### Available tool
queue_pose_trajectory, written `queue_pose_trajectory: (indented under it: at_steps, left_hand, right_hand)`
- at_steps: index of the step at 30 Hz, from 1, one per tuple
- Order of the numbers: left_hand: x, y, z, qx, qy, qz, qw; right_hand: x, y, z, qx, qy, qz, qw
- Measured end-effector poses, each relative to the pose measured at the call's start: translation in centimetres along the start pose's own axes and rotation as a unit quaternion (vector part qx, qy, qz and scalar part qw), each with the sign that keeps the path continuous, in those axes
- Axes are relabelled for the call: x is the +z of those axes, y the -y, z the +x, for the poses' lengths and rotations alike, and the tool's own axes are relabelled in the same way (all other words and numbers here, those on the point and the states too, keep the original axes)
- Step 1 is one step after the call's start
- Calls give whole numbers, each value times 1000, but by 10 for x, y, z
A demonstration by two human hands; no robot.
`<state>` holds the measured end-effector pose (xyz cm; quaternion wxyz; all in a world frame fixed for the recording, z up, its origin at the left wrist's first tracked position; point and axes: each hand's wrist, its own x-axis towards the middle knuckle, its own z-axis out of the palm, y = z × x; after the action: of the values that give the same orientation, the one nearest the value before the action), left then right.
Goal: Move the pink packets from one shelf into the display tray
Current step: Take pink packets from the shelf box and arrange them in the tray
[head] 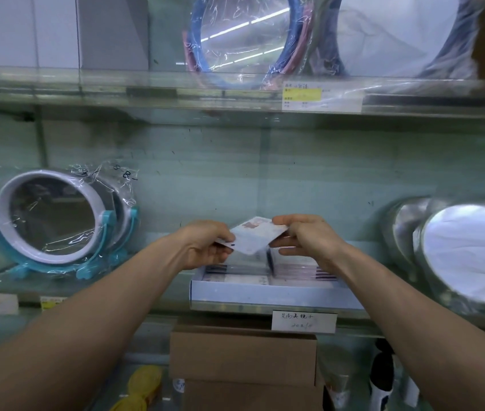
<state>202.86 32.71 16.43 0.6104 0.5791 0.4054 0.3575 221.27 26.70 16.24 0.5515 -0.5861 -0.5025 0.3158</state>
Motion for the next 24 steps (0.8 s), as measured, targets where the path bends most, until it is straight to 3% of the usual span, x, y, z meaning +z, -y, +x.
queue_pose_trajectory:
  at_steps: [2,4,6,11,13,15,17,20,24]
  left_hand:
    - [-3,-4,1,17,-24,-26,999]
    - [-2,-7,-1,22,-47,-14,999]
    - [-1,-6,4,41,-96,112,988]
    - [-5,7,23,181,-207,336,901]
    - [-6,8,23,208,-202,380,879]
    - [-4,10,20,215,-131,426,869]
    - [1,15,19,205,-75,505,835]
    - [3,22,25,193,-87,628,749]
    - [1,28,31,177,-108,663,720]
  right_hand:
    - [-3,-4,0,-48,-14,-127,991]
    - [0,-8,0,-98,-43,-282,953]
    - [8,-9,0,-129,-84,-372,915]
    - [27,-8,2,-176,-131,-534,817]
    - [34,-11,6,-173,-127,-567,795]
    - [42,-13,10,-162,-109,-586,786]
    - [50,-14,13,-147,-65,-600,784]
    - [48,-13,13,-111,-6,-582,806]
    - [22,-9,11,-104,-29,-547,830]
